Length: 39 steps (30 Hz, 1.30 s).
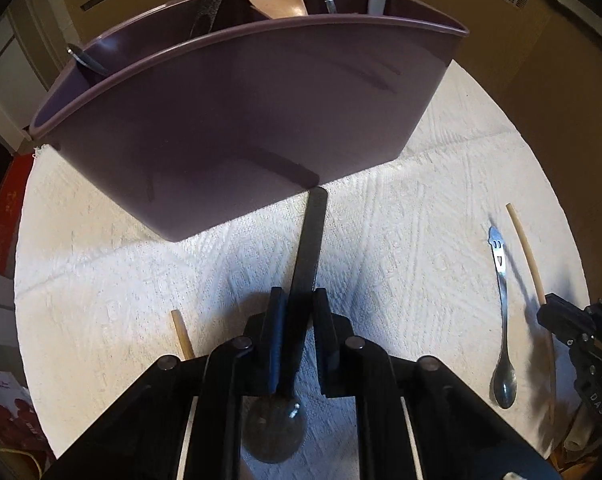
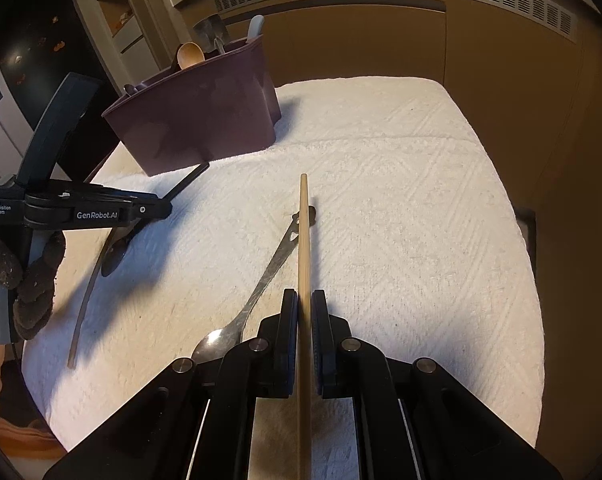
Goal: Organize utensils
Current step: 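Grasp the grey long-handled spoon with the left tool while the right tool grasps a wooden chopstick, then lift the spoon and chopstick with both tools over the purple holder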
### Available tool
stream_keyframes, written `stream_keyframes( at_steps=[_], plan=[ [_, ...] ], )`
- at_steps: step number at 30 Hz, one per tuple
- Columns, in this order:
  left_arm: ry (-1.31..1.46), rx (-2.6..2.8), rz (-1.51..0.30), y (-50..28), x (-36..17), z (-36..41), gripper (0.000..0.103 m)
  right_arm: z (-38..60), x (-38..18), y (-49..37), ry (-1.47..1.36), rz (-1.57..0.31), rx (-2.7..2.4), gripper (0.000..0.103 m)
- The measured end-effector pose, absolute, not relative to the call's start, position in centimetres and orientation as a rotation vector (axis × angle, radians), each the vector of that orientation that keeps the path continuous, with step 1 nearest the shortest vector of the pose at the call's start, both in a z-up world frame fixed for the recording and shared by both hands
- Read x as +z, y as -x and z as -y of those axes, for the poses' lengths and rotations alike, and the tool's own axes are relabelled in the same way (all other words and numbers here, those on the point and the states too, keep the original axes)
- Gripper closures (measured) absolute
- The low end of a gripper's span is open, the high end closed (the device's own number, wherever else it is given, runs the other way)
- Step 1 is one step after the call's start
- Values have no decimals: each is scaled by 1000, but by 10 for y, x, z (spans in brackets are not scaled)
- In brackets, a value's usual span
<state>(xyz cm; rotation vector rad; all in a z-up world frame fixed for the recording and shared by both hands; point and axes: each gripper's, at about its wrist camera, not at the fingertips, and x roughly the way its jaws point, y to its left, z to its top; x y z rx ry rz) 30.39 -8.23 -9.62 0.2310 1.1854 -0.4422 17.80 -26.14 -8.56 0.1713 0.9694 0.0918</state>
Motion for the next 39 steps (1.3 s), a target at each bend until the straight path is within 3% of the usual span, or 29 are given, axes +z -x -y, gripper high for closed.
stream_keyframes(
  at_steps=[7, 16, 28, 39],
  plan=[
    [-66, -438, -1178, -268, -85, 41, 93, 260, -83, -177, -161, -975, 96, 96],
    [61, -473, -1033, -206, -31, -5, 93, 247, -70, -177, -169, -974, 159, 96],
    [114, -463, -850, -197, 9, -3, 93, 228, -34, -172, -147, -900, 218, 96],
    [113, -445, -589, -209, 81, 6, 93, 224, 57, -185, -76, -611, 210, 96]
  ],
)
